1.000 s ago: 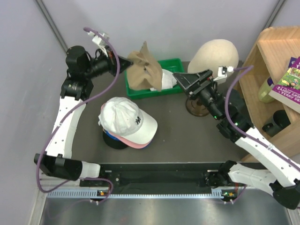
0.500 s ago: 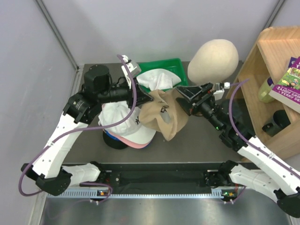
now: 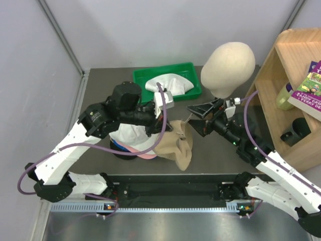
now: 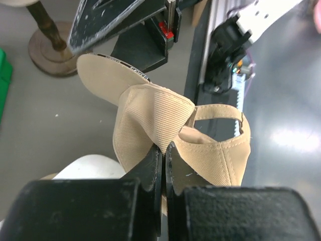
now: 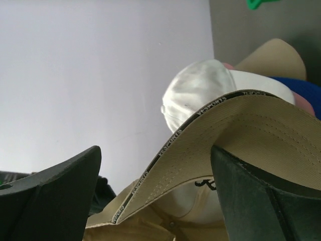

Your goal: Stack the hats

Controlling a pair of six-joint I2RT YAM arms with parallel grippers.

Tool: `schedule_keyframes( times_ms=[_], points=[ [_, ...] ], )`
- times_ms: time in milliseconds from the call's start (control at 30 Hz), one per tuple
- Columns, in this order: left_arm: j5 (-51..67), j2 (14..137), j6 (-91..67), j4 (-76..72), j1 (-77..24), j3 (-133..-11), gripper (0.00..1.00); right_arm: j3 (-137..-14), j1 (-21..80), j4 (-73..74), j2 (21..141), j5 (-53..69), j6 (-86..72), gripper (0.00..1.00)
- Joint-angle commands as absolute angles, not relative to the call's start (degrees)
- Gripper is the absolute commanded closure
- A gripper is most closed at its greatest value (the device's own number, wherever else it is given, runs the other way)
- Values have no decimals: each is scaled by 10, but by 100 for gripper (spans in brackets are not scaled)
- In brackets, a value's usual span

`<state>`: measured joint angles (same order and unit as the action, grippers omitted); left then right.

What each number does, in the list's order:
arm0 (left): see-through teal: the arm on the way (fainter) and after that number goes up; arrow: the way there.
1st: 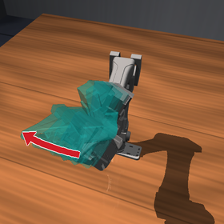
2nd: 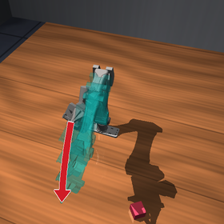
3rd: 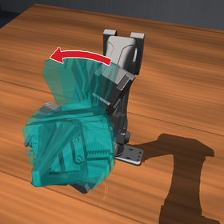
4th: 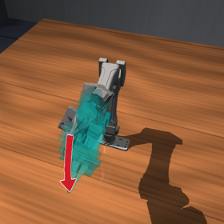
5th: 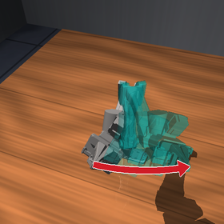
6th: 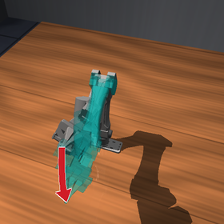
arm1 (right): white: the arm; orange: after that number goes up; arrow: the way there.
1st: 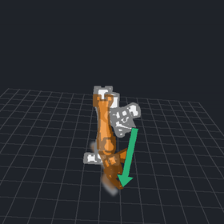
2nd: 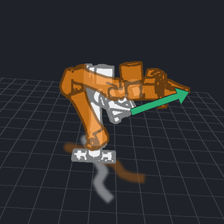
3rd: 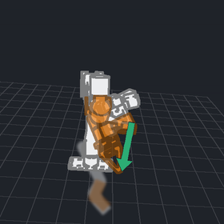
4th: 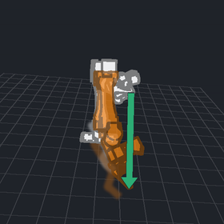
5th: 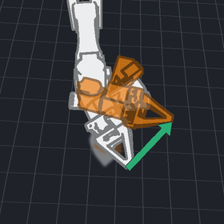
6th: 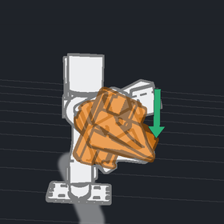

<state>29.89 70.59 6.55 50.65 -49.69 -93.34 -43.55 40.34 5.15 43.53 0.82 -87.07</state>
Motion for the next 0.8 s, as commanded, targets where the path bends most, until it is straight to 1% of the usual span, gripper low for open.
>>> schedule_keyframes(
  times_ms=[0,100,300,367,400,433,500,533,600,633,667,700,733,767],
  points=[
    [231,720,117,531,-533,-969,100,-439,401,106,438,33,-853,11],
    [198,726,134,539,-552,-977,100,-433,401,134,435,31,-835,12],
    [150,730,157,550,-585,-983,100,-403,401,131,439,64,-826,15],
    [136,728,164,553,-591,-983,100,-402,401,139,446,69,-815,18],
    [125,726,167,554,-591,-983,100,-401,402,141,450,75,-811,22],
    [121,722,168,553,-592,-983,100,-400,401,143,451,76,-803,31],
    [114,715,170,551,-593,-982,100,-399,401,142,447,77,-798,47],
    [107,713,169,551,-593,-981,100,-399,402,143,445,75,-795,64],
    [97,702,167,544,-594,-972,100,-405,401,160,430,56,-792,80],
    [81,699,166,542,-594,-969,98,-408,401,169,424,47,-789,94],
    [70,694,159,539,-594,-963,89,-411,401,186,416,37,-788,100],
    [56,687,157,534,-594,-961,56,-417,402,192,400,18,-787,100],
    [43,684,155,533,-594,-960,36,-417,401,198,390,9,-787,100],
    [13,680,147,530,-594,-960,26,-417,401,201,379,4,-786,100]
  ],
)
